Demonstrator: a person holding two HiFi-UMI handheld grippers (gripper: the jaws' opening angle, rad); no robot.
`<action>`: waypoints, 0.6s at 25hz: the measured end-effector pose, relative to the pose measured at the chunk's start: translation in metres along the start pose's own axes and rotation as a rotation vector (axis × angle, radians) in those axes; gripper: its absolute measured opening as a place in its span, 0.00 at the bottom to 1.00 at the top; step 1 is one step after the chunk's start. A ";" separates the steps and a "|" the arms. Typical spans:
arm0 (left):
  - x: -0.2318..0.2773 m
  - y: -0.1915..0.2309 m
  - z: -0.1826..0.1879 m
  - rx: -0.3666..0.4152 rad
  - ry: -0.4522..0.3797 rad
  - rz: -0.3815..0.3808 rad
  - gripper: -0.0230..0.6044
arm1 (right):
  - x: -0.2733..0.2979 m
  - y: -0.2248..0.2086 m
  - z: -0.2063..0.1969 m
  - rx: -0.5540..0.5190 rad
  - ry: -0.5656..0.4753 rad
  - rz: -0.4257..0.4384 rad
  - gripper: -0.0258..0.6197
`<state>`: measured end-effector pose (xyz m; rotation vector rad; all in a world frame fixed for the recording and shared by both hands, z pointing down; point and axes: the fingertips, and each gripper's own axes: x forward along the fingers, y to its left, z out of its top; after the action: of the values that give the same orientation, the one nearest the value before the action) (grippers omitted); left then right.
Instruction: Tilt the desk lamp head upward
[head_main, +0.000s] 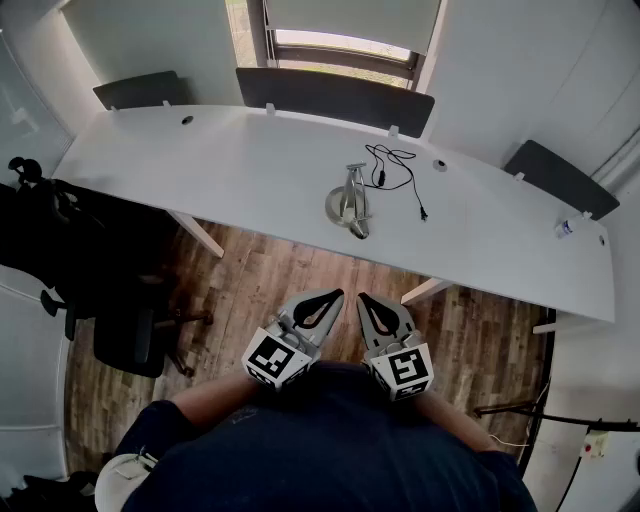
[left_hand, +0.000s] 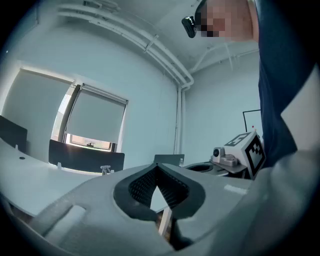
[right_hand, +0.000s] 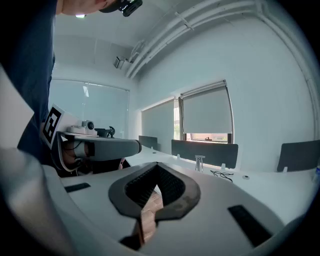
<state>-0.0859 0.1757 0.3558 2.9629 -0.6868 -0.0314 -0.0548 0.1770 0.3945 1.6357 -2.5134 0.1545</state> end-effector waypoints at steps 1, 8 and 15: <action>-0.001 -0.001 -0.002 0.014 0.006 -0.004 0.03 | -0.001 0.001 0.000 0.001 0.002 0.000 0.05; -0.004 0.000 -0.007 0.001 0.010 -0.006 0.03 | 0.000 0.008 -0.002 -0.014 0.024 0.010 0.05; -0.013 0.009 -0.008 -0.016 -0.001 -0.009 0.03 | 0.004 0.011 -0.002 0.013 0.009 -0.011 0.05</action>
<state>-0.1012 0.1740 0.3645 2.9510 -0.6702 -0.0389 -0.0664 0.1779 0.3969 1.6494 -2.5021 0.1762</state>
